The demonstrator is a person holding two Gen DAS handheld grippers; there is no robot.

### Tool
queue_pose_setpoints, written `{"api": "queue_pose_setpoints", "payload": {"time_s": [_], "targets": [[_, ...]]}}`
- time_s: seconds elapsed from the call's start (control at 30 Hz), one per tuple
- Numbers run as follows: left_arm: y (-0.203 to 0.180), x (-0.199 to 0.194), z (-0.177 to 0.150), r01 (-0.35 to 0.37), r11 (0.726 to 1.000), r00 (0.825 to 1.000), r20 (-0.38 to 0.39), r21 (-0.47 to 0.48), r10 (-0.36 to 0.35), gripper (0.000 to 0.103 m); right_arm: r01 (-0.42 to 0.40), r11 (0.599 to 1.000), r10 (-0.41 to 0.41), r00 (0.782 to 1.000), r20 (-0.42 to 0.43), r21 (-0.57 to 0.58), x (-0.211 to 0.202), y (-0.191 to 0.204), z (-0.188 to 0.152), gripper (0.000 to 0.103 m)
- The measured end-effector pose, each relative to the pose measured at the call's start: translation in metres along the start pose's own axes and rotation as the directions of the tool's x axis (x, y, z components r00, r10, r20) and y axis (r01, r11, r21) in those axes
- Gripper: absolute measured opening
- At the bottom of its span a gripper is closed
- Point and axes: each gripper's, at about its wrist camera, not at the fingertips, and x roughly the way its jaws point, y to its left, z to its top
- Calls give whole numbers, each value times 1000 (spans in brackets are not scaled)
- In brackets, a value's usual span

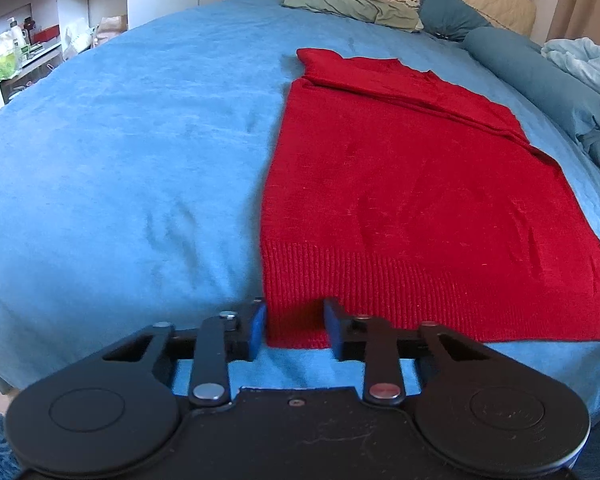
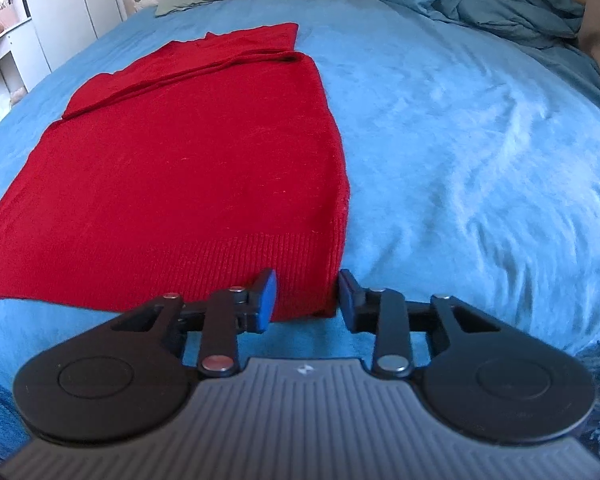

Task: Fold small clothes
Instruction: 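Grasp the sweater hem with both grippers and lift it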

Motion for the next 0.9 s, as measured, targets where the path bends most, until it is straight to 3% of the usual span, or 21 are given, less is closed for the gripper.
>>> {"api": "queue_pose_setpoints", "payload": {"time_s": [0.07,0.13,0.23,0.37,0.57,0.73,0.9], "targets": [[0,1,0,21,1000,1000,-6,-1,-21,10,-4,1000,4,1000,-1,5,0,-1,1,41],[-3,0,0,18,1000,1000,-6,5,-18,9,-7,1000,7,1000,0,15,0,-2,1,37],[-2,-1,1,21,1000,1000,-3,-5,-21,6,-29,999,29,1000,-1,26,0,-3,1,23],[-1,-12,4,28,999,1000,12,-21,-28,5,-56,997,55,998,20,62,-5,-8,4,21],[-1,-44,20,71,996,995,76,-55,-67,5,-164,973,150,984,93,160,-30,-24,22,21],[3,-66,57,124,983,985,136,-138,-105,4,-263,941,228,958,175,213,-52,-34,59,20],[2,-74,129,189,968,959,241,-163,-147,4,-349,911,288,919,267,218,-55,-38,131,20]]}}
